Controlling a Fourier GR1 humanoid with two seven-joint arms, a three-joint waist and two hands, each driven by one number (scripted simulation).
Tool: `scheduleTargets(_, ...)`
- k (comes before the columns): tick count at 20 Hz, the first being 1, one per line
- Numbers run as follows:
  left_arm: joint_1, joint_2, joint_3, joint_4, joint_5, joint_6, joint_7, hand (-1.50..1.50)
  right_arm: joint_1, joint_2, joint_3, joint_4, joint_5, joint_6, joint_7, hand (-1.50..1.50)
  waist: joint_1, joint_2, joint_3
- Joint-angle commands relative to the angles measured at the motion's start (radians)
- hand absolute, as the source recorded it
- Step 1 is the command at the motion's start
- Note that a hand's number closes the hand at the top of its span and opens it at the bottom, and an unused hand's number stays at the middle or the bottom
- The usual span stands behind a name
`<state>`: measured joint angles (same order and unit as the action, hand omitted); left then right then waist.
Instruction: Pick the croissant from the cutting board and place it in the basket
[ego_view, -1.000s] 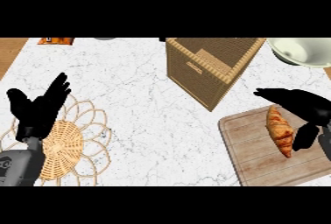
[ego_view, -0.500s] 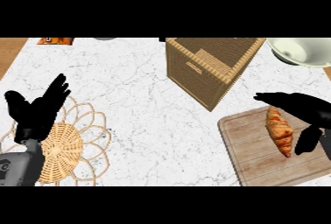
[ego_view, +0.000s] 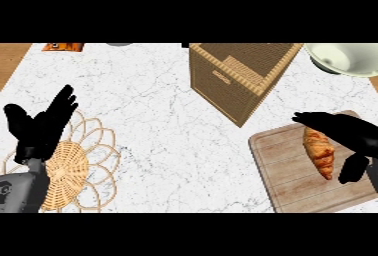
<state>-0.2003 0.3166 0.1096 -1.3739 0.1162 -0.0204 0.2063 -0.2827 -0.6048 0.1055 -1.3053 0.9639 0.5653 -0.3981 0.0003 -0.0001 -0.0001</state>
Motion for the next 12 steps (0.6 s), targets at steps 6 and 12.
scheduleTargets(6, -0.031, -0.037, -0.003, -0.01, -0.033, 0.003, 0.013, 0.0, -0.059, 0.0, 0.02, 0.198, 0.147, -0.132, -0.111, 1.5, 0.005, 0.002, 0.0)
scheduleTargets(12, 0.01, -0.045, 0.013, -0.014, -0.05, 0.001, -0.019, 0.0, -0.011, 0.066, 0.08, 0.144, 0.233, -0.168, -0.076, 1.5, 0.003, 0.001, 0.0)
